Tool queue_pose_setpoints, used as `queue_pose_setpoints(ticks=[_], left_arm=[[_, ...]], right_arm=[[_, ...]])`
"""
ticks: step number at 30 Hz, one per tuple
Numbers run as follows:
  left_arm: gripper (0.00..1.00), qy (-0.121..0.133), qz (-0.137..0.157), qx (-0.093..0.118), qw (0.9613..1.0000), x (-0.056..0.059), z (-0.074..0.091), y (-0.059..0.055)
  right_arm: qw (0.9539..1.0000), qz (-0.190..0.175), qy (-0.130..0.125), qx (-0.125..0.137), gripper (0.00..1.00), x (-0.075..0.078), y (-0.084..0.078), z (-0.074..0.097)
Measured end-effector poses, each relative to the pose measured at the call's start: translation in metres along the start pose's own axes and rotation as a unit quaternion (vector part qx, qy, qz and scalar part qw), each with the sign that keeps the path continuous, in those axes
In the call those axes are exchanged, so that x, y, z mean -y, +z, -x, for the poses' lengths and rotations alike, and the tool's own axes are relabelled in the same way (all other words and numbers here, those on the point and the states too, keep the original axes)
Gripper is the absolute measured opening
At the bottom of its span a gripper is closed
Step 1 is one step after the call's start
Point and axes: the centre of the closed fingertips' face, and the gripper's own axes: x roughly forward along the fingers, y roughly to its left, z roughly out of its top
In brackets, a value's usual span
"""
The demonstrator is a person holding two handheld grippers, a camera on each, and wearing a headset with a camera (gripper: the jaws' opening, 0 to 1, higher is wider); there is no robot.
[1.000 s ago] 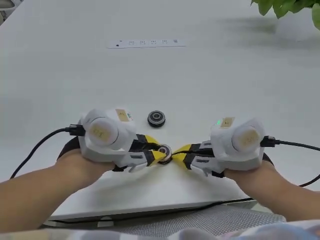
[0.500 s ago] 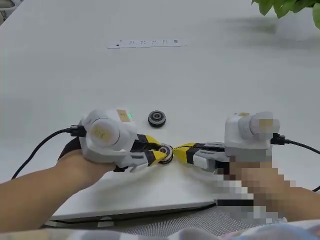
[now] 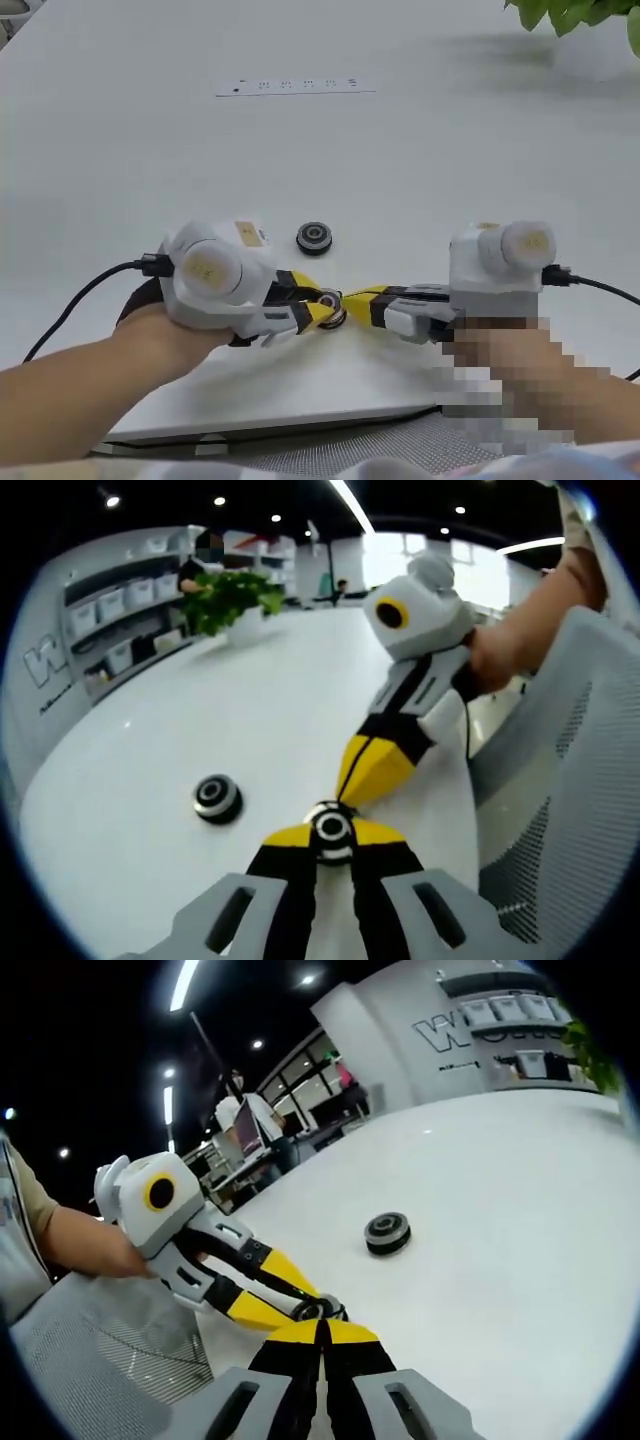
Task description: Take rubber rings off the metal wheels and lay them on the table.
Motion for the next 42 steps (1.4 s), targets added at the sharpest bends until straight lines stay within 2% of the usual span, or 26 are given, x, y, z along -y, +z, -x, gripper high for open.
queue_pose_setpoints(ticks=[23,31,42], left_arm=[[0.12,-0.002,-0.002,0.001,1.0000,0.000,0.000,0.000],[0.12,-0.003,-0.004,0.001,1.0000,0.000,-0.001,0.000],[0.12,-0.003,-0.004,0.005,1.0000,0.000,-0.001,0.000]], right_arm=[[0.9998,-0.003,0.019,-0.005,0.00,-0.007,0.000,-0.003],[0.9989,-0.022,0.041,0.010,0.00,-0.015,0.005,-0.005],[0.9981,-0.033,0.049,0.016,0.00,-0.018,0.006,-0.002]])
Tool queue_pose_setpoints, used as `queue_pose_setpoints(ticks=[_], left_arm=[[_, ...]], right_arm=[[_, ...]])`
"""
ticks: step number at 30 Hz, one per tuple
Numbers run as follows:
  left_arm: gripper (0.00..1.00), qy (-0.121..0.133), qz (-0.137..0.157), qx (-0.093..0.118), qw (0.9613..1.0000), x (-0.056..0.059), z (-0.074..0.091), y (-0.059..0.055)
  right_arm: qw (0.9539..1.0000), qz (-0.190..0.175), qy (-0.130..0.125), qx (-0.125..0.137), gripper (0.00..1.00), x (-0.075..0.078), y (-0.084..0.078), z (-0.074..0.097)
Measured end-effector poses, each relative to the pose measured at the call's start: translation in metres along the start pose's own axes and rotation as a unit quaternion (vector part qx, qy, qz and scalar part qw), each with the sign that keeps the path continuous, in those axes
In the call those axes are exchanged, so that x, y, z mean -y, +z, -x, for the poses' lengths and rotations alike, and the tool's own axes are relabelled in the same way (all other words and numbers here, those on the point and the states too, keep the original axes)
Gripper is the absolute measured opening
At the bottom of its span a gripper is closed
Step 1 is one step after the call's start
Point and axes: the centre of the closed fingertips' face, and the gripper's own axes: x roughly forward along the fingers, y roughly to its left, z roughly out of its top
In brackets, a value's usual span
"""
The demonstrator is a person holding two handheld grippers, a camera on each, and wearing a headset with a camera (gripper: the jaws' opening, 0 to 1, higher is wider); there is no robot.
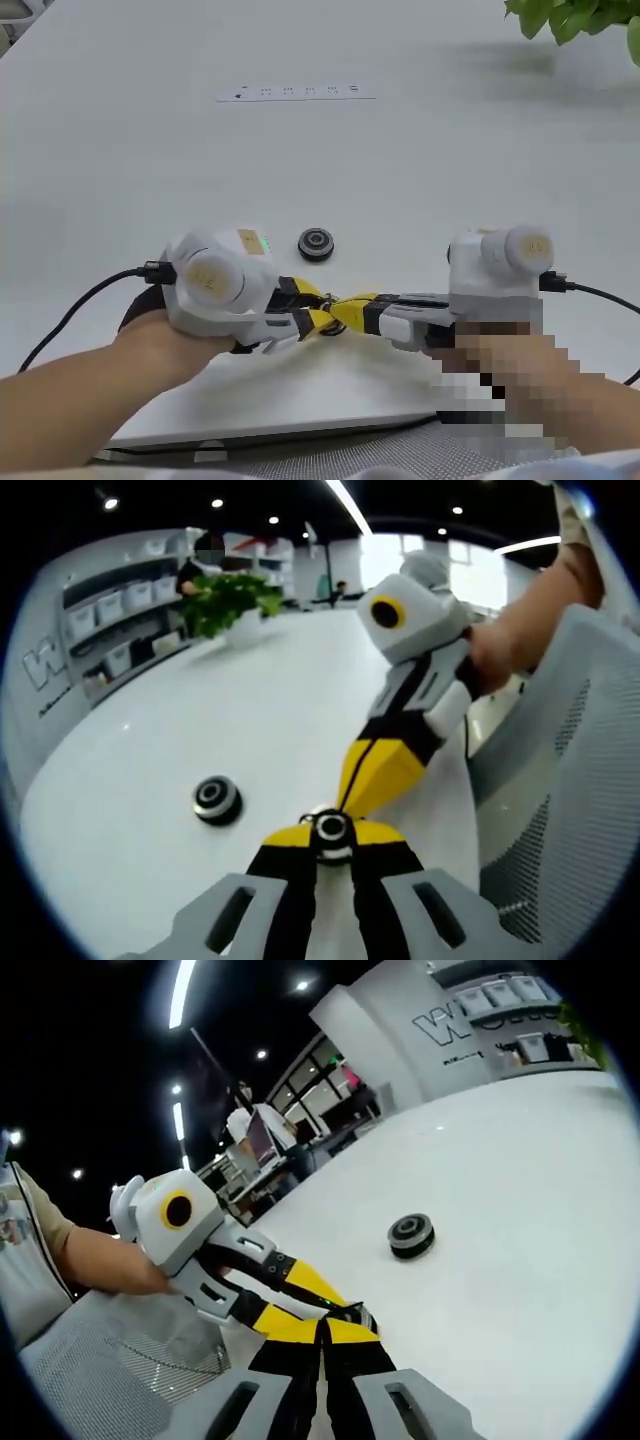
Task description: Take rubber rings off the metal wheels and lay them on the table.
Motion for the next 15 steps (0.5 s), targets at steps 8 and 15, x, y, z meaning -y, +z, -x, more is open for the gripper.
queue_pose_setpoints(ticks=[8,15], left_arm=[[0.12,0.000,0.000,0.002,1.0000,-0.0002,0.0001,0.0002],[0.12,0.001,0.001,0.004,1.0000,-0.0006,-0.0002,0.0002]], right_arm=[[0.9998,-0.008,0.019,0.006,0.00,-0.0070,0.0022,0.0027],[0.9999,-0.006,0.008,0.010,0.00,-0.0046,0.0041,0.0031]])
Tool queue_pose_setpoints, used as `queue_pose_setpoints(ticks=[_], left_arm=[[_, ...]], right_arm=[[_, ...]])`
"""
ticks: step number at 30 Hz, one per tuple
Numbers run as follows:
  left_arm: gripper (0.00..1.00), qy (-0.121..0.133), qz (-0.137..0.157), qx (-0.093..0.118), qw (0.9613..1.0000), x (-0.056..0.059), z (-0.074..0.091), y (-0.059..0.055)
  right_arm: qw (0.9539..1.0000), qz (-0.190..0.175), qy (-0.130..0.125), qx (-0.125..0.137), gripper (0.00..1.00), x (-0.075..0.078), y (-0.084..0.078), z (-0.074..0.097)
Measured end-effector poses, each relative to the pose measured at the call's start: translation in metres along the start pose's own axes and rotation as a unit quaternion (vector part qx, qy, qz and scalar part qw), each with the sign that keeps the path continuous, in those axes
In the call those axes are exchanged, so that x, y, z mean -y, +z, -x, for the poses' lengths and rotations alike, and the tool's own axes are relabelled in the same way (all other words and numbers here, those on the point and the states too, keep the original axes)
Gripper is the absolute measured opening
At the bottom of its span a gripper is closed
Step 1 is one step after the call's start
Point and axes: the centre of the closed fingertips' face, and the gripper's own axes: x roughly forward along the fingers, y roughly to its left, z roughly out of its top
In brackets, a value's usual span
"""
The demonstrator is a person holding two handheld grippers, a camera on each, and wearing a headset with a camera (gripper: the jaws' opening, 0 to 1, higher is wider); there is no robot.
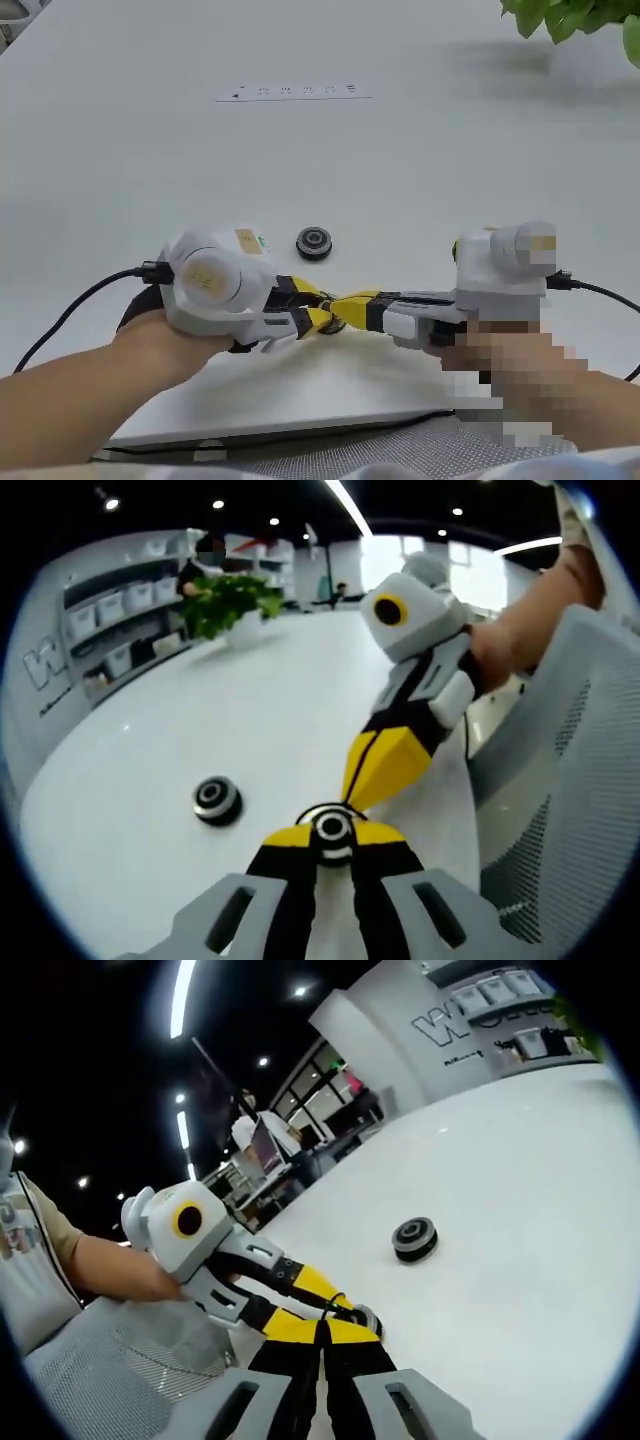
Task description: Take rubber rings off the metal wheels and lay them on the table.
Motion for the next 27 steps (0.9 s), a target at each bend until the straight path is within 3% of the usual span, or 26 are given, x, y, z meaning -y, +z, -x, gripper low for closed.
queue_pose_setpoints(ticks=[10,27], left_arm=[[0.12,0.003,0.000,0.002,1.0000,0.000,0.000,0.000],[0.14,-0.001,0.001,0.002,1.0000,0.001,0.000,0.001]], right_arm=[[0.9993,0.018,-0.030,-0.011,0.00,0.014,0.000,-0.002],[0.9988,0.012,-0.043,-0.019,0.00,0.023,-0.007,0.000]])
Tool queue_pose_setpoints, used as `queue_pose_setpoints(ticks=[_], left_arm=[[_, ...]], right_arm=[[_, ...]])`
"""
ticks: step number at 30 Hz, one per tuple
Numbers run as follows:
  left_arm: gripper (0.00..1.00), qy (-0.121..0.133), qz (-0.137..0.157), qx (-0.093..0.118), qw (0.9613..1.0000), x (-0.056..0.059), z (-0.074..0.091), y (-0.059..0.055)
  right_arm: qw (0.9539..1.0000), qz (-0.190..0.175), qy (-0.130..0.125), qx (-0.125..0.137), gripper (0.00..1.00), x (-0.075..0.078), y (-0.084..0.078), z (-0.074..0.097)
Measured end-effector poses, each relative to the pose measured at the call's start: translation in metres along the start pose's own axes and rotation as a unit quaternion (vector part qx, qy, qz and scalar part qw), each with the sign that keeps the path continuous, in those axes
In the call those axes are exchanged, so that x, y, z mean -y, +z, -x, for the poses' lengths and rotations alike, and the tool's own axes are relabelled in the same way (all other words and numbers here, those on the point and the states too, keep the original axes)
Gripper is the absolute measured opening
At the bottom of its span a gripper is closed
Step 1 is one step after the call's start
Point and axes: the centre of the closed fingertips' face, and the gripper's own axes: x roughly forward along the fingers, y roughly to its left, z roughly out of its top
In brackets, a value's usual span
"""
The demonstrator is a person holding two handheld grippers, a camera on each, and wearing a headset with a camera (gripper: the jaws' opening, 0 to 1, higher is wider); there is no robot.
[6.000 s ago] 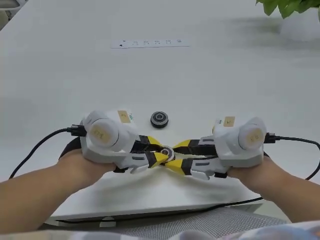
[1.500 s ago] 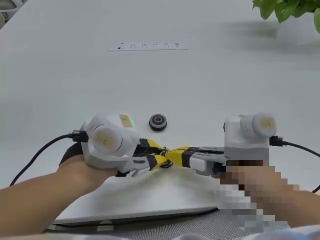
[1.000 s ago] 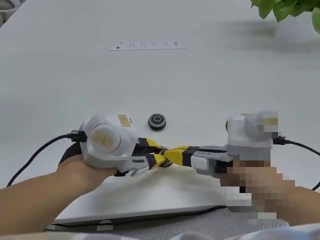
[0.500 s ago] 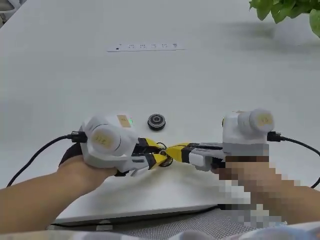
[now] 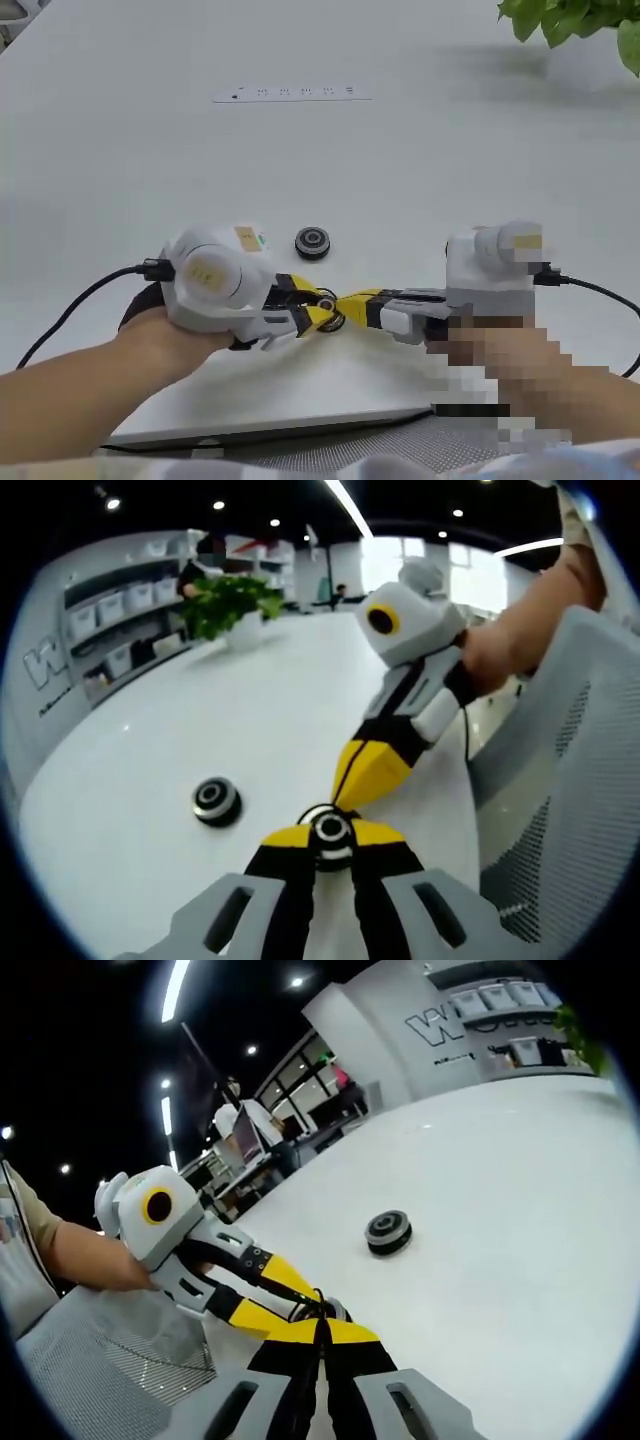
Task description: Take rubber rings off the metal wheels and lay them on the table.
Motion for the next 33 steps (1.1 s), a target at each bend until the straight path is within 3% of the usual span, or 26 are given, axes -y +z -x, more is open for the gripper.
queue_pose_setpoints(ticks=[13,24,33], left_arm=[[0.18,-0.006,-0.010,-0.005,0.9999,0.000,0.007,0.003],[0.26,-0.004,0.018,0.024,0.9996,-0.003,0.029,0.020],[0.36,-0.001,0.018,0.031,0.9994,-0.001,0.051,0.024]], right_arm=[[1.0000,-0.003,0.004,0.006,0.00,-0.003,0.004,-0.001],[0.9998,-0.005,0.012,0.012,0.00,-0.015,0.013,-0.001],[0.9997,0.000,0.020,0.014,0.00,-0.023,0.019,-0.003]])
